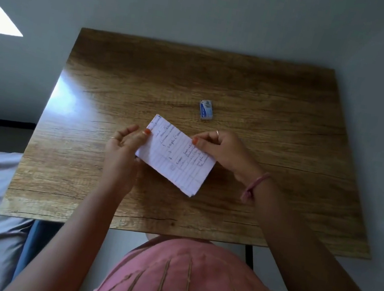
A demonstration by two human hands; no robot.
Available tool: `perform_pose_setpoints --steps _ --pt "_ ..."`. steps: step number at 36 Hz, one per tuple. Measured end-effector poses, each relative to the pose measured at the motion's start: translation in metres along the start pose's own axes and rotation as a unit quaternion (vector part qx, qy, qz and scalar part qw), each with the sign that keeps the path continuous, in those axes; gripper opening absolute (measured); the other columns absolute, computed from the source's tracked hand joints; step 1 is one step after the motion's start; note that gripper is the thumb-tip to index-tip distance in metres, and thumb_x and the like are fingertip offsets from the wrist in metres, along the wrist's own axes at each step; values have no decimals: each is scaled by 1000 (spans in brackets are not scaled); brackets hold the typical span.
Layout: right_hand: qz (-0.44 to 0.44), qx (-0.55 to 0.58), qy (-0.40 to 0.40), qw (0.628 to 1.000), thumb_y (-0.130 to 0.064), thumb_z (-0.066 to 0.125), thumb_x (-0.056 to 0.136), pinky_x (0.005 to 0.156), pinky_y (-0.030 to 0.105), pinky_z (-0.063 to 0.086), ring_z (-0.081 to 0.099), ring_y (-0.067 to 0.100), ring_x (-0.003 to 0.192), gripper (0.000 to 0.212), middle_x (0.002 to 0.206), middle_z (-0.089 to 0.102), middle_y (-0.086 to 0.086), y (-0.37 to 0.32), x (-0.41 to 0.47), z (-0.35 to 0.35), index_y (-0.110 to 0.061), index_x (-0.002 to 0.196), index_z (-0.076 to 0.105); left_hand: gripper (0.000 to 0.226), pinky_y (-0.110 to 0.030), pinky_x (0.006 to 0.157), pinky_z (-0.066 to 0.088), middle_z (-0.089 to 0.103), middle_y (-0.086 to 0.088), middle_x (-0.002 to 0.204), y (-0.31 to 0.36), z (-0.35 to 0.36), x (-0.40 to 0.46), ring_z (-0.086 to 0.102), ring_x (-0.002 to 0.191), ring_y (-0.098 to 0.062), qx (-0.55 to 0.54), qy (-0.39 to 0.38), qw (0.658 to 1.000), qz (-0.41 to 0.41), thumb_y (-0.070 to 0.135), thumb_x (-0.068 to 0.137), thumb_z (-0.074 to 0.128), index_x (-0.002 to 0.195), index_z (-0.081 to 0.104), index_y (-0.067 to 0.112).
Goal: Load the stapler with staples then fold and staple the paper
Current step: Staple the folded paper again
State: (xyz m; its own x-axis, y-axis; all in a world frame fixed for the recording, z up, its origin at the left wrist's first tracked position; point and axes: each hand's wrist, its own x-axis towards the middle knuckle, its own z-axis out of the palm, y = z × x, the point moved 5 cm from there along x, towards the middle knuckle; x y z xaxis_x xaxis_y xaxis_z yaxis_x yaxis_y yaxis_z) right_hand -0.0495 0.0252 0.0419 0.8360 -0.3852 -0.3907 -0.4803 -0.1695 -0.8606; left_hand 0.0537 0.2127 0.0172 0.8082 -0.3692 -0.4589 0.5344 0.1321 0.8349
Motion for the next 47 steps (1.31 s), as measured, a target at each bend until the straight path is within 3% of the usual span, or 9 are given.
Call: perform_pose_setpoints --steps 3,6,11,17,20,26,34,43,47 --pt "12 68 17 997 -24 65 89 57 10 49 68 -2 73 4 85 73 -8 3 0 1 -25 90 70 44 -30 67 57 60 -11 117 4 4 -1 67 99 -20 -92 20 996 -4 10 85 69 122 45 11" --pt "30 117 57 991 -24 64 90 54 10 49 69 0 70 5 84 73 -6 7 -1 2 -23 88 69 48 -34 76 59 56 -13 125 1 11 -6 65 111 -24 -109 23 994 17 9 83 72 118 40 15" --pt "47 146 129 980 -24 61 92 65 19 55 68 10 84 8 90 72 -3 13 0 1 -20 94 68 44 -35 73 58 60 -6 124 -17 29 -21 68 106 -19 -42 -23 997 58 1 85 68 106 36 23" --pt "42 158 98 982 -23 62 91 61 15 54 68 5 80 5 89 71 -6 14 -4 8 -24 92 66 29 -31 69 57 62 -8 123 -27 39 -26 67 102 -21 84 -75 991 72 6 90 63 100 62 33" --pt "18 129 95 987 -20 59 93 57 11 51 68 -2 73 10 88 71 -9 13 -8 4 -27 92 66 32 -32 73 58 60 -4 126 -23 38 -22 66 106 -21 103 -79 989 67 8 91 62 110 66 33" --pt "-15 -112 299 947 -22 58 93 59 11 44 55 -6 76 18 98 64 -10 29 -15 -49 -23 110 63 41 -23 69 56 60 5 123 -10 33 -14 68 97 -7 107 -86 988 72 4 91 60 121 64 32" --pt "92 -200 150 964 -44 83 66 95 38 49 52 19 118 86 138 49 4 69 -17 -61 -19 137 43 44 -28 73 58 63 9 120 -7 32 -11 68 102 -12 105 -113 985 72 13 84 70 125 62 27" --pt "58 -238 162 956 -30 71 83 86 25 45 55 14 106 60 128 53 4 64 -15 -53 -17 137 47 56 -35 77 59 59 3 125 -3 35 -13 67 106 -16 121 -155 979 54 9 80 72 129 57 32" --pt "71 -63 154 984 -23 71 84 73 19 46 57 1 92 48 111 59 -9 67 -20 -57 -17 129 53 56 -36 80 58 60 2 127 1 38 -14 66 107 -19 118 -182 975 47 9 81 69 129 57 34"
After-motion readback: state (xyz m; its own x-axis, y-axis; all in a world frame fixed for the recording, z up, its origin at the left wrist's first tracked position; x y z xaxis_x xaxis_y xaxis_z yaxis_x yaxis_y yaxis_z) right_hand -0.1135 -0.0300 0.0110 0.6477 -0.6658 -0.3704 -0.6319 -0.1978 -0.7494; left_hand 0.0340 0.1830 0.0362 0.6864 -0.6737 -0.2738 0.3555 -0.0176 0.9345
